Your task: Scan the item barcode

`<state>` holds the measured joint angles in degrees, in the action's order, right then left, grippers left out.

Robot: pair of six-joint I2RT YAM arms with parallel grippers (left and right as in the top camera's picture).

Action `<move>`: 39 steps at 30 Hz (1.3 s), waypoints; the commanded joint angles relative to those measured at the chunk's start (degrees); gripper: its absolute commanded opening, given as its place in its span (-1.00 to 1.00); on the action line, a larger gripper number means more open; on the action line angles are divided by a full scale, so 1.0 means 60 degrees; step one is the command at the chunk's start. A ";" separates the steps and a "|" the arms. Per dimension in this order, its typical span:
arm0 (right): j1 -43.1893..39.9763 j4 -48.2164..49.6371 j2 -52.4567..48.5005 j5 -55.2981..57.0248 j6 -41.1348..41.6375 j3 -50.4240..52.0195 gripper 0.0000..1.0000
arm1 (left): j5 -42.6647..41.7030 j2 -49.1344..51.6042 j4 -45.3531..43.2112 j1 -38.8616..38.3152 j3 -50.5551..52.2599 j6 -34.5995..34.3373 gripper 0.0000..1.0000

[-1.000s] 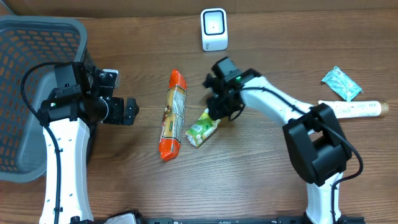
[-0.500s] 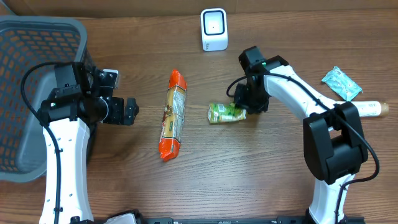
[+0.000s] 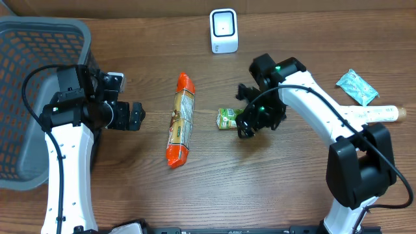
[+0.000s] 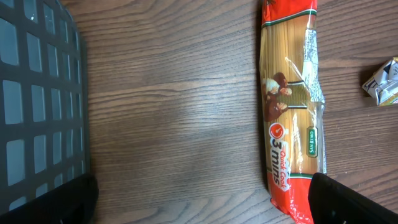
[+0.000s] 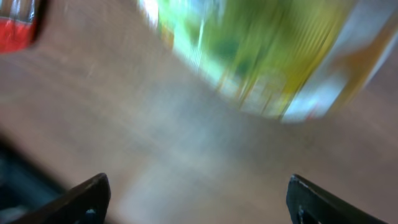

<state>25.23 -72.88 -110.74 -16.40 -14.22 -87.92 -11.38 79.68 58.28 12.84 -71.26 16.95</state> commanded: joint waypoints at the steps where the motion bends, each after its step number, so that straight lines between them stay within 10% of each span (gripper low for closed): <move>1: 0.0091 0.1293 0.0182 0.1752 -0.1260 -0.0240 1.00 | -0.0076 0.0058 -0.0004 -0.0018 -0.0164 0.0178 0.99; 15: 0.0087 0.2659 -0.0852 0.0812 -0.5614 -0.0215 1.00 | -0.0076 0.0062 -0.0004 -0.0018 -0.0164 0.0178 0.99; 22: 0.0036 0.2816 -0.1574 0.0798 -0.5712 -0.0215 0.98 | -0.0076 0.0058 -0.0004 -0.0018 -0.0164 0.0178 0.99; 32: -0.0120 0.2291 -0.1639 -0.0208 -0.5595 -0.0215 -0.14 | -0.0076 0.0062 -0.0004 -0.0018 -0.0164 0.0178 0.99; 39: -0.0004 0.2095 -0.1639 -0.2346 -0.3319 -0.0215 -0.16 | -0.0076 0.0062 -0.0004 -0.0018 -0.0164 0.0178 0.99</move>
<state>24.56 -60.75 -120.66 -20.88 -43.57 -88.44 -11.38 79.70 58.28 12.84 -71.26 16.95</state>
